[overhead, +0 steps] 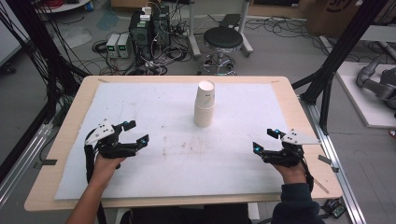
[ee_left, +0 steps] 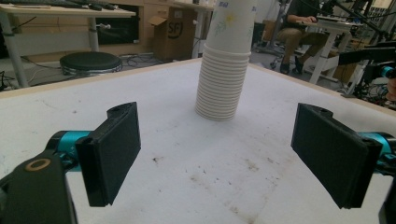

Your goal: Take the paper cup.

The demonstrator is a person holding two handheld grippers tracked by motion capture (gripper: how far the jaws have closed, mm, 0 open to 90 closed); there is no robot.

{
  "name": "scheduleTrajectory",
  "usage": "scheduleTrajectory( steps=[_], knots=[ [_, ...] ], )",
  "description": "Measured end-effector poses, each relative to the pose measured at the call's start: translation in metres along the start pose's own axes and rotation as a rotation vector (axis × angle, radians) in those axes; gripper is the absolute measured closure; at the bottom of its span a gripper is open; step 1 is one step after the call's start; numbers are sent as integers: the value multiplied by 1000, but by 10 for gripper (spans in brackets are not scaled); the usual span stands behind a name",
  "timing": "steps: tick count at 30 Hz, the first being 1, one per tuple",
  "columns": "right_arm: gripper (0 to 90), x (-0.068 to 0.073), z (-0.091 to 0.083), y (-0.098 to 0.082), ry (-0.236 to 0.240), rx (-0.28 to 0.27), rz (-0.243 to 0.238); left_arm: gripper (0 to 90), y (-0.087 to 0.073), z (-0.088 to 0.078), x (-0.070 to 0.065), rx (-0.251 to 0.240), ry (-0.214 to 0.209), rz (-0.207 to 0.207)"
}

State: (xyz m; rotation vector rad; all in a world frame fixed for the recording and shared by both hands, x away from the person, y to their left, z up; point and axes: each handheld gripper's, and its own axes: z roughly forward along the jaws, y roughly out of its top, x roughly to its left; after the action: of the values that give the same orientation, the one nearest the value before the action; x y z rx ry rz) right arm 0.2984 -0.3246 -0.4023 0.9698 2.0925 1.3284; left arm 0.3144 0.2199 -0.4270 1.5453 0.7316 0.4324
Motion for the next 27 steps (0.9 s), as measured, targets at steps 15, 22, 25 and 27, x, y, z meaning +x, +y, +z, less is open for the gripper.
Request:
scheduleTrajectory(
  steps=[15, 22, 25, 27],
  knots=[
    [192, 1, 3, 1, 27, 14, 10, 157, 5, 6, -2, 8, -11, -5],
    [193, 5, 8, 6, 49, 18, 0, 157, 23, 14, -4, -8, -42, -4],
    [193, 8, 11, 7, 61, 23, -12, 157, 34, 21, -6, -11, -58, 9],
    [193, 9, 13, 8, 64, 23, -20, 157, 43, 28, -7, -13, -67, 20]
  ],
)
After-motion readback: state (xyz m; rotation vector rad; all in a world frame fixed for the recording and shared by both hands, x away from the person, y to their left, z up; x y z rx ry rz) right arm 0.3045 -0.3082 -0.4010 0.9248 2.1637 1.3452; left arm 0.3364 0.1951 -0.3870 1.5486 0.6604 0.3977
